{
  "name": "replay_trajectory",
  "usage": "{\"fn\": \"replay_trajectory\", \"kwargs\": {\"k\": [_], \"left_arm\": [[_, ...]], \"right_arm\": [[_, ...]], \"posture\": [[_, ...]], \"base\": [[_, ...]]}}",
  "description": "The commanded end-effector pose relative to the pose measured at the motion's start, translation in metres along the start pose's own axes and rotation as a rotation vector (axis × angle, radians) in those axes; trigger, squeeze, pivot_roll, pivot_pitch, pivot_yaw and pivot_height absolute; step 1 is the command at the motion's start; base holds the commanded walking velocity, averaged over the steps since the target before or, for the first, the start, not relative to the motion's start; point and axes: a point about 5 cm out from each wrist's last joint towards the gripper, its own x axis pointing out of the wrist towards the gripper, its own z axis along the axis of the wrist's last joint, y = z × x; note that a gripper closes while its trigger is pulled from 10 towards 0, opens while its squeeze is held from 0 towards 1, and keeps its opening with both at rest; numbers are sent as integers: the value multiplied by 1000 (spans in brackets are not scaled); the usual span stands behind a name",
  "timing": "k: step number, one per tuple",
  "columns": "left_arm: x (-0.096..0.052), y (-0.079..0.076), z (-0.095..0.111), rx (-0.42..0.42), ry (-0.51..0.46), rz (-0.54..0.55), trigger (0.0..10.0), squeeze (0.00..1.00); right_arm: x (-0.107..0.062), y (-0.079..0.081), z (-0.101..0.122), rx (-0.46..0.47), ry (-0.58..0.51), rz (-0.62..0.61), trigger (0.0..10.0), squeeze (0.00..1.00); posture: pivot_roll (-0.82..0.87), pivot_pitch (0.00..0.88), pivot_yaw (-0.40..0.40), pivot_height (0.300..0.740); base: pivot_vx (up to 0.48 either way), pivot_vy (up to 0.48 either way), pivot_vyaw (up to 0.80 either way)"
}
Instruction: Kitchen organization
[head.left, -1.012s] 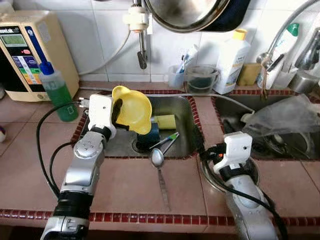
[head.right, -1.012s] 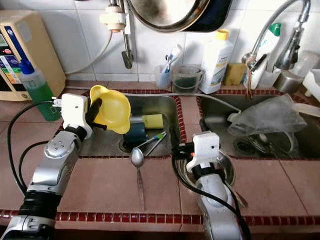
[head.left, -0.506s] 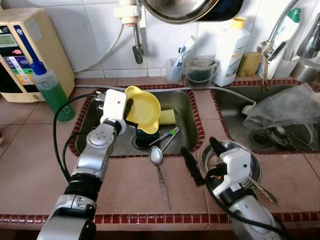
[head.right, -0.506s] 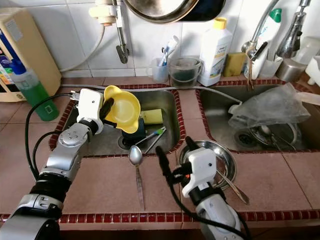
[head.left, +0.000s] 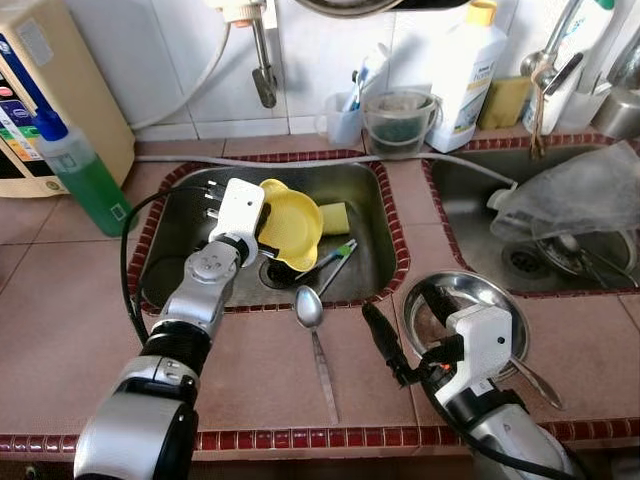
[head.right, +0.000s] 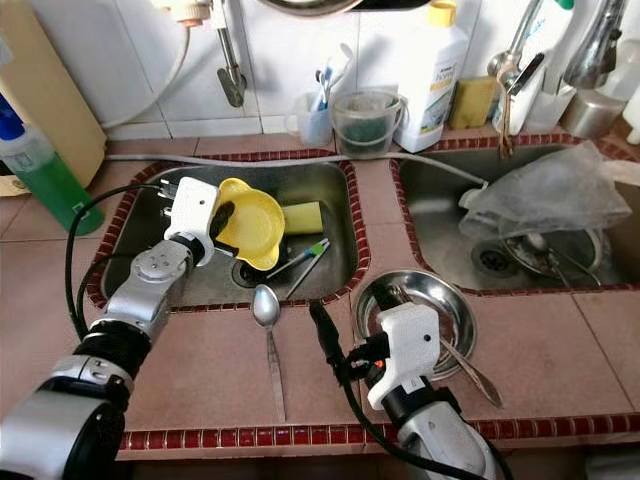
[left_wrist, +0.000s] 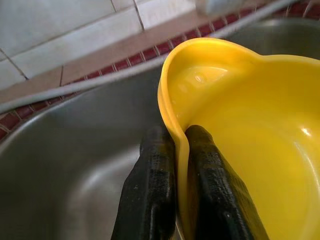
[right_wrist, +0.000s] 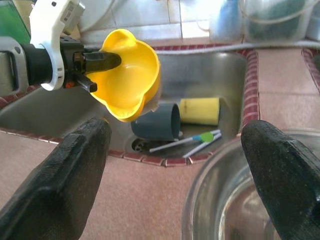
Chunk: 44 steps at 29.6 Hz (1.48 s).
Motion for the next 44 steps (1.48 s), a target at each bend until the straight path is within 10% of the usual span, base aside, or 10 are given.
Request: {"fn": "replay_trajectory", "kwargs": {"k": [1, 15, 16, 17, 44], "left_arm": [[1, 4, -1, 31, 13, 11, 10000, 0], [3, 3, -12, 69, 99, -20, 10000, 16], [3, 3, -12, 65, 97, -22, 10000, 94], [3, 4, -12, 57, 98, -19, 10000, 957], [6, 11, 5, -33, 40, -17, 10000, 1000]], "right_arm": [[-1, 2, 5, 10, -13, 0, 10000, 0], [1, 1, 9, 12, -18, -14, 10000, 0], [1, 1, 10, 11, -18, -14, 10000, 0], [1, 1, 10, 12, -18, -13, 10000, 0], [15, -2, 12, -2, -44, 11, 10000, 0]], "posture": [[-238, 186, 114, 740], [-238, 184, 118, 740], [-238, 184, 117, 740], [-238, 184, 117, 740], [-211, 134, 102, 740]], "base": [[0, 0, 0], [0, 0, 0], [0, 0, 0], [0, 0, 0], [0, 0, 0]]}}
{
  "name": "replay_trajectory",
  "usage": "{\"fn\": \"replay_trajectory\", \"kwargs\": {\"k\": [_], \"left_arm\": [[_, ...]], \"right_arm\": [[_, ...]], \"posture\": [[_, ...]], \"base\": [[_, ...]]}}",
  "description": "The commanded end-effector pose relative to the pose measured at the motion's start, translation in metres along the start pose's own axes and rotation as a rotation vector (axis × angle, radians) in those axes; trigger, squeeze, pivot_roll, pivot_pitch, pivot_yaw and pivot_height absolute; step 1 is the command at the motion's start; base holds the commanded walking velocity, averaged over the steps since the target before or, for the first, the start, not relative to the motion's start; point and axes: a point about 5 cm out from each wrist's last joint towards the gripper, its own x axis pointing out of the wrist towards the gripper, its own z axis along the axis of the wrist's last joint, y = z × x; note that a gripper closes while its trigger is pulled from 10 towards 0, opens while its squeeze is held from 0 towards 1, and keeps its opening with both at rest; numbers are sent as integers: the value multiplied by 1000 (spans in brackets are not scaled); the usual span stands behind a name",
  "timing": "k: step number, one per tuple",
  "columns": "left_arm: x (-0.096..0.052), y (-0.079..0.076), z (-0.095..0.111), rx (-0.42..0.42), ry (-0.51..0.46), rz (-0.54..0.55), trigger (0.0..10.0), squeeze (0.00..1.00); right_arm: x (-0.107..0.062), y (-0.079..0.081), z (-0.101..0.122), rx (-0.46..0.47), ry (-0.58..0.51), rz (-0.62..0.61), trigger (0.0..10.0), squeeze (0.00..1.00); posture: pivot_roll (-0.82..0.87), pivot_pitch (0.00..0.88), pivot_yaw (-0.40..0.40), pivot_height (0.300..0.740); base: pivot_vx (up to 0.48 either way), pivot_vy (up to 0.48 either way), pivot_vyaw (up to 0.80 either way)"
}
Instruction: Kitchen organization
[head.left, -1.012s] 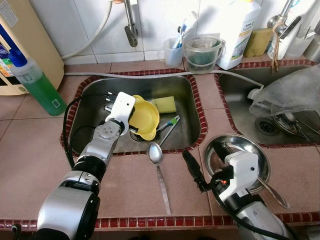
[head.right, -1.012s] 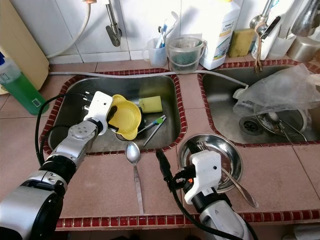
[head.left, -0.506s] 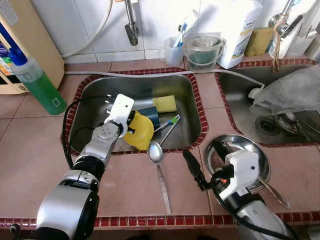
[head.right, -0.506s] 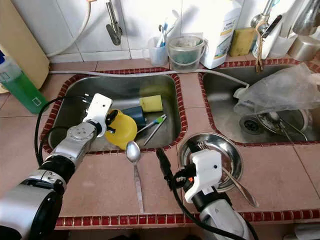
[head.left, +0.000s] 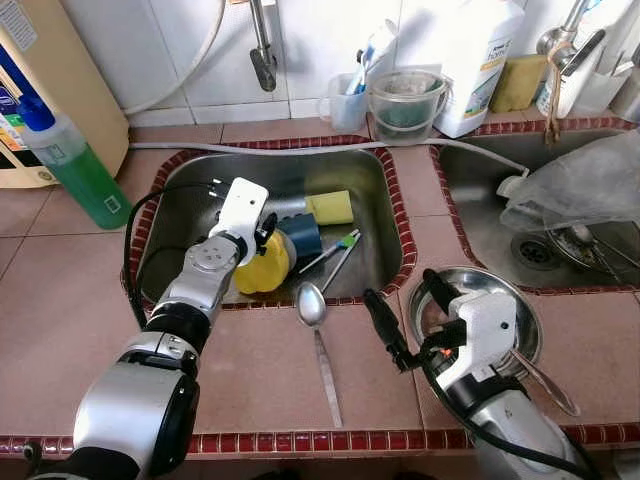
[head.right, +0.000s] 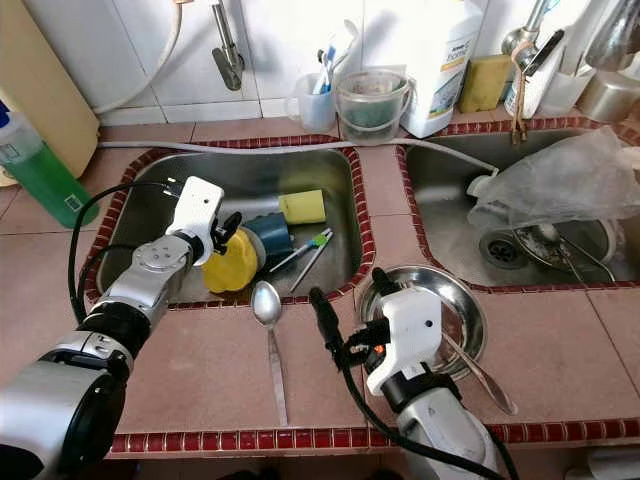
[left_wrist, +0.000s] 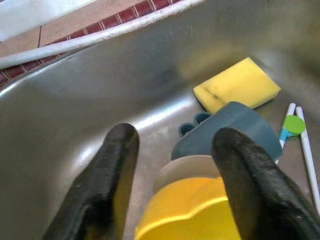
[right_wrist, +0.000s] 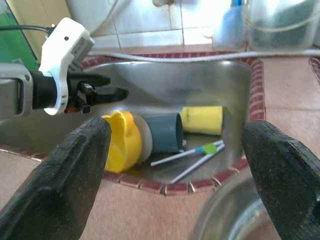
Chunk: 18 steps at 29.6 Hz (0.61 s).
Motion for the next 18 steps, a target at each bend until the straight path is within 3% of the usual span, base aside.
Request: {"fn": "replay_trajectory", "kwargs": {"k": [1, 4, 5, 6, 7, 8, 9, 13, 18], "left_arm": [[0, 6, 9, -15, -26, 11, 10000, 1000], [-1, 8, 17, -93, -88, 22, 10000, 1000], [-2, 7, 21, -114, -118, 22, 10000, 949], [-3, 7, 22, -124, -139, 18, 10000, 467], [-4, 6, 23, -130, -152, 16, 10000, 467], [-5, 6, 24, -134, -163, 12, 10000, 86], [-6, 5, 25, -139, -184, 13, 10000, 0], [-19, 6, 29, -178, -301, 58, 10000, 0], [-33, 8, 27, -199, -357, 134, 10000, 0]], "right_arm": [[0, -2, -2, 12, 5, -9, 10000, 0], [8, -6, -1, 1, -20, -9, 10000, 0], [11, -8, -1, -8, -31, -15, 10000, 0], [14, -10, 0, -13, -39, -22, 10000, 0], [16, -11, 0, -17, -44, -26, 10000, 0], [17, -12, 0, -21, -51, -34, 10000, 0], [21, -15, 1, -25, -62, -46, 10000, 0], [40, -23, 7, -48, -114, -82, 10000, 0], [54, -31, 9, -87, -150, -107, 10000, 0]], "posture": [[-211, 134, 102, 740], [-182, 98, 87, 740], [-178, 94, 84, 740], [-170, 87, 77, 740], [-167, 84, 74, 740], [-158, 75, 65, 740], [-152, 69, 59, 740], [-112, 39, 24, 740], [-78, 17, -2, 740]], "base": [[0, 0, 0], [0, 0, 0], [0, 0, 0], [0, 0, 0], [0, 0, 0], [0, 0, 0], [0, 0, 0], [0, 0, 0], [0, 0, 0]]}}
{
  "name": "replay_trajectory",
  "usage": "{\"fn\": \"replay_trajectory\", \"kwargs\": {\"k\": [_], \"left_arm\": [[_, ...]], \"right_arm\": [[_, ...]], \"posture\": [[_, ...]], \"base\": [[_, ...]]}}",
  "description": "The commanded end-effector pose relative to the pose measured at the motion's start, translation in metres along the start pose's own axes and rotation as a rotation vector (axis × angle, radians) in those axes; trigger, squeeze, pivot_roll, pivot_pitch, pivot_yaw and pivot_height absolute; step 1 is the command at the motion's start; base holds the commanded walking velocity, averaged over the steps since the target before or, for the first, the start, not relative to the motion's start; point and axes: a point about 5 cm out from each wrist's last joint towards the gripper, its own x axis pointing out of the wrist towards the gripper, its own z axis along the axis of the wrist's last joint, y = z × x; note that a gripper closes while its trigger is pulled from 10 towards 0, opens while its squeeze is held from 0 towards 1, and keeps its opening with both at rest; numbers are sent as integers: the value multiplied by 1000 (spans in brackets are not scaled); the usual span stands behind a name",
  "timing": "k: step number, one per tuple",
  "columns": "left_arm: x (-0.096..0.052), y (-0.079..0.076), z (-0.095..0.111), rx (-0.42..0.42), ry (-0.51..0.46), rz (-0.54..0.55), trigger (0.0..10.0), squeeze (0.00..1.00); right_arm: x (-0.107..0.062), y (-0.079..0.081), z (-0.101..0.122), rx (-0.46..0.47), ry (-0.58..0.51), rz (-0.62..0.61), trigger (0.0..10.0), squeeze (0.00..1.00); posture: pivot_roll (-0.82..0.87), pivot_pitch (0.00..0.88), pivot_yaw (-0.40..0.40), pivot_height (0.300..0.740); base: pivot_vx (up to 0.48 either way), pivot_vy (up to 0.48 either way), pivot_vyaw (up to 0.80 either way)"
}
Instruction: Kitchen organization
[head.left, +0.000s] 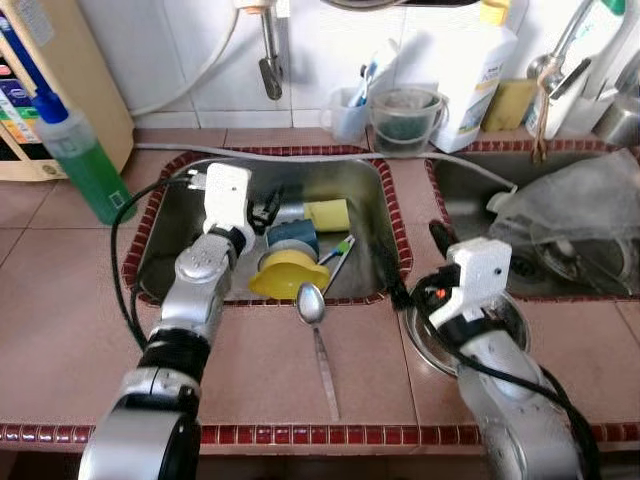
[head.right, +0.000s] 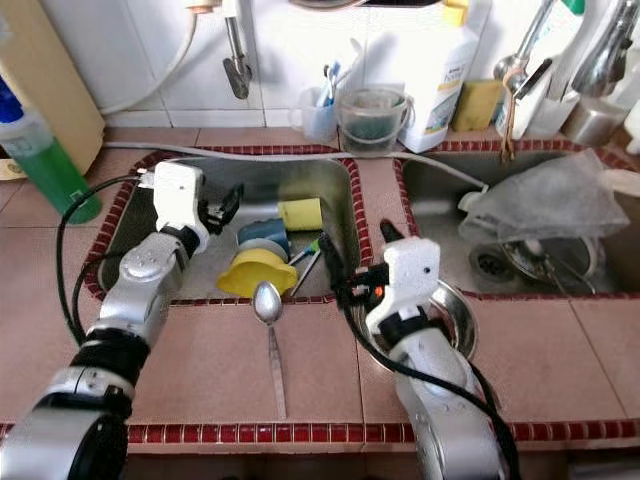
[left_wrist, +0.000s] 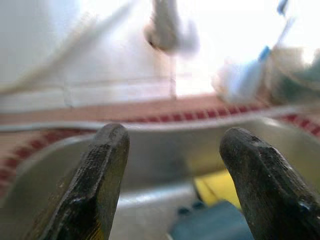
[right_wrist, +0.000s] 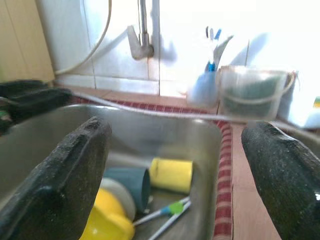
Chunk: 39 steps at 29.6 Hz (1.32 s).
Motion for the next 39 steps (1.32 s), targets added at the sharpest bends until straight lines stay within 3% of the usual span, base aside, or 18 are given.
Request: {"fn": "replay_trajectory", "kwargs": {"k": [1, 3, 9, 16, 27, 39], "left_arm": [[-5, 4, 7, -3, -49, 34, 10000, 0], [-19, 5, 4, 9, -72, 41, 10000, 0], [-42, 10, -9, -12, -59, 76, 10000, 0], [-55, 3, -3, -29, -123, 99, 10000, 0], [-70, 3, -4, 3, -130, 54, 10000, 0], [-69, -6, 3, -44, -143, 3, 10000, 0]], "right_arm": [[5, -5, 0, -30, -22, -33, 10000, 0], [14, -9, -2, -57, -44, -73, 10000, 0], [23, -13, -11, -77, -38, -107, 10000, 0], [27, -20, -19, -124, -73, -192, 10000, 0], [15, -25, -28, -164, -104, -204, 10000, 0], [15, -22, -28, -152, -118, -216, 10000, 0]], "posture": [[-66, 11, -10, 740], [-51, 0, -18, 740], [-19, 0, -34, 740], [-4, 0, -37, 740], [-19, 0, -21, 740], [-26, 0, -16, 740]], "base": [[0, 0, 0], [0, 0, 0], [0, 0, 0], [0, 0, 0], [0, 0, 0], [0, -37, 0]]}}
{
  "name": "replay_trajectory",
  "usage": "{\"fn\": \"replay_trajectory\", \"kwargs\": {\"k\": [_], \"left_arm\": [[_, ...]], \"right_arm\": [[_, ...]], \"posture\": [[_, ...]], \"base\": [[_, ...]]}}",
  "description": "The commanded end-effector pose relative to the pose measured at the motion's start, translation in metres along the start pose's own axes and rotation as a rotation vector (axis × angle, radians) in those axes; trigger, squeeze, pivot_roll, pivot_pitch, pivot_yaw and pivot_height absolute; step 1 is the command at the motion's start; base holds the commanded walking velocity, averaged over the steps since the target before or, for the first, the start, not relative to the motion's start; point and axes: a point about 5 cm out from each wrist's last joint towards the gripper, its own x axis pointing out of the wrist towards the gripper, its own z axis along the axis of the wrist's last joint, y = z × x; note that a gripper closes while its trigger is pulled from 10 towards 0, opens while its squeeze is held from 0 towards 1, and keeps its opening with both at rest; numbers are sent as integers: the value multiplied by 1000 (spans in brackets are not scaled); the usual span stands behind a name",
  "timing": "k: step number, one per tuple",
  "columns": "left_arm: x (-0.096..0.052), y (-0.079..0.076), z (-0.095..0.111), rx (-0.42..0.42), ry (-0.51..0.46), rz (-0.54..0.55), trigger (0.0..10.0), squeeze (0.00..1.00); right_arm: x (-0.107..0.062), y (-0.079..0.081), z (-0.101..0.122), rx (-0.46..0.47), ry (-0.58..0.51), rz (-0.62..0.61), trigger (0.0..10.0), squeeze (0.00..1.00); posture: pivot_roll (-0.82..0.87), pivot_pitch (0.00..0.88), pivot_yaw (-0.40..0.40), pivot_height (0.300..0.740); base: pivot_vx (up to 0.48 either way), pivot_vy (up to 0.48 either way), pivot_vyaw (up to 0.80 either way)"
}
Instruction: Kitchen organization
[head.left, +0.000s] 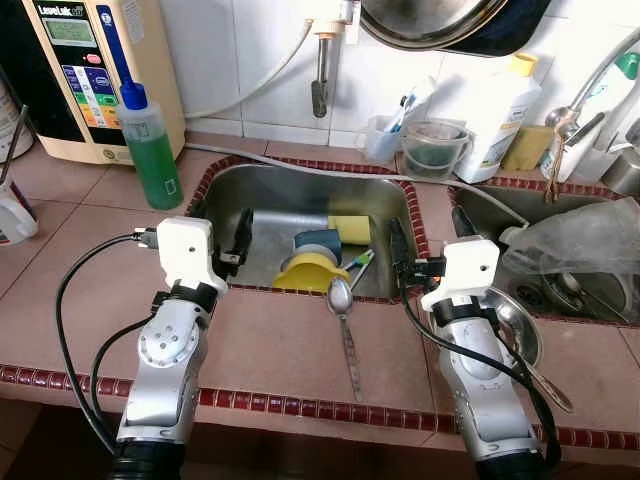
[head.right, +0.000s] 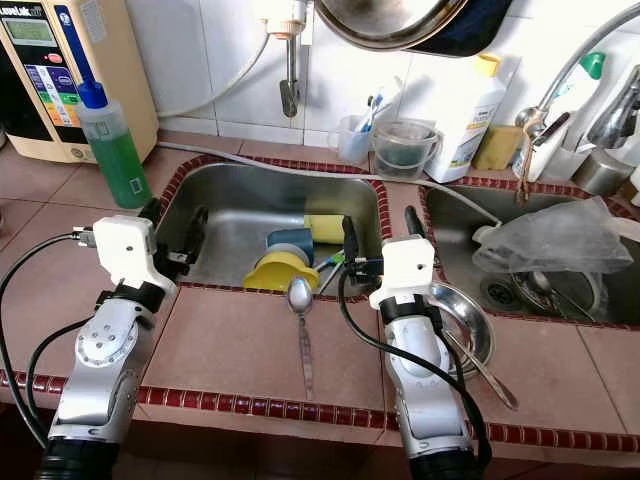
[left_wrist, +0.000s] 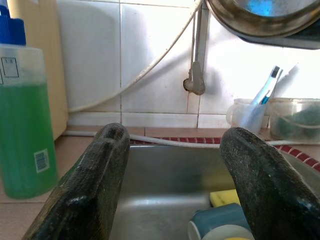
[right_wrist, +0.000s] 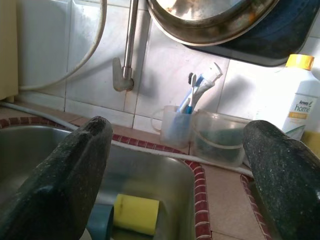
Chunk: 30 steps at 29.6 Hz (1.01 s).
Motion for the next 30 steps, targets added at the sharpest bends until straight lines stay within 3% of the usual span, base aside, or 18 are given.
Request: {"fn": "replay_trajectory", "kwargs": {"k": [1, 28, 30], "left_arm": [[2, -1, 6, -8, -14, -6, 10000, 0], [1, 1, 8, -11, 4, 8, 10000, 0], [1, 0, 6, -34, 13, 6, 10000, 0]], "right_arm": [[1, -5, 0, -7, -4, -20, 10000, 0], [1, -3, -1, 0, 5, -8, 10000, 0], [0, -3, -1, -1, 5, -8, 10000, 0]], "posture": [[-23, 0, -18, 740], [-17, 12, -24, 740], [-17, 13, -24, 740]], "base": [[0, -480, 0], [0, -480, 0], [0, 0, 0]]}}
